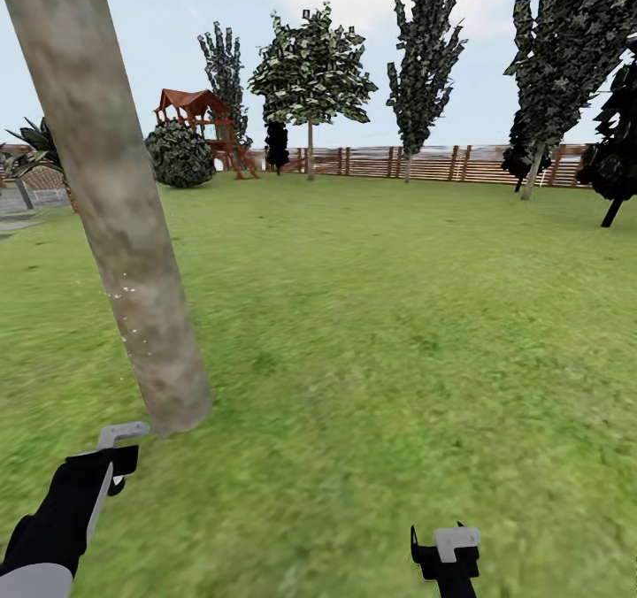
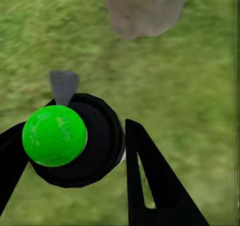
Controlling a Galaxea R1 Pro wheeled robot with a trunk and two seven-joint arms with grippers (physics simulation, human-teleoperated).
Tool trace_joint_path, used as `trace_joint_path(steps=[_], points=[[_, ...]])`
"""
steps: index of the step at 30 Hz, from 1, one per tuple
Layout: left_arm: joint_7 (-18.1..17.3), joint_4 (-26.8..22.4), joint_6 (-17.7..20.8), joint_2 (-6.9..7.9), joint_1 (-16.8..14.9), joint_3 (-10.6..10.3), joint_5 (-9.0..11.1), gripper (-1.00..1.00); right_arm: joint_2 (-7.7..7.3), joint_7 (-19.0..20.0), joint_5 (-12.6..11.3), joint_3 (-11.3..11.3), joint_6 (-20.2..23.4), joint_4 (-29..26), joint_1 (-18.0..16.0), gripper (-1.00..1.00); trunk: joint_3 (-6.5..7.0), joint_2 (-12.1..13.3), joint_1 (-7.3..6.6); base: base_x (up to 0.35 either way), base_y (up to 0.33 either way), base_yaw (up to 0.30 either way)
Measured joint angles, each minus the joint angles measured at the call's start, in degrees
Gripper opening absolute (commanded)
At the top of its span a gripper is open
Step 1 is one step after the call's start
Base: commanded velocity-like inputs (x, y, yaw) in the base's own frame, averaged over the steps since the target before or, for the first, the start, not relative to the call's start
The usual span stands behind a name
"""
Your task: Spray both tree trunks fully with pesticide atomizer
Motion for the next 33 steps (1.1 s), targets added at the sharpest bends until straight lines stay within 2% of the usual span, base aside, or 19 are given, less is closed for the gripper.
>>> trace_joint_path(steps=[13, 17, 33], points=[[0.02, 0.0, 0.01, 0.05, 0.0, 0.16, 0.01, -1.0, 0.0, 0.0, 0.0, 0.0, 0.0, 0.0, 0.0, 1.0, 0.0, 0.0, -0.01, 0.226, -0.202, 0.008], [0.03, -0.02, 0.01, 0.06, 0.01, 0.16, 0.02, -1.0, 0.01, 0.0, 0.0, 0.0, 0.0, 0.01, -0.01, 1.0, 0.0, 0.0, 0.0, 0.179, -0.221, 0.22], [0.03, -0.01, 0.01, 0.0, 0.01, 0.05, 0.03, -1.0, 0.01, 0.0, 0.0, 0.0, 0.0, 0.01, -0.01, 1.0, 0.0, 0.0, 0.01, 0.017, -0.271, 0.276]])
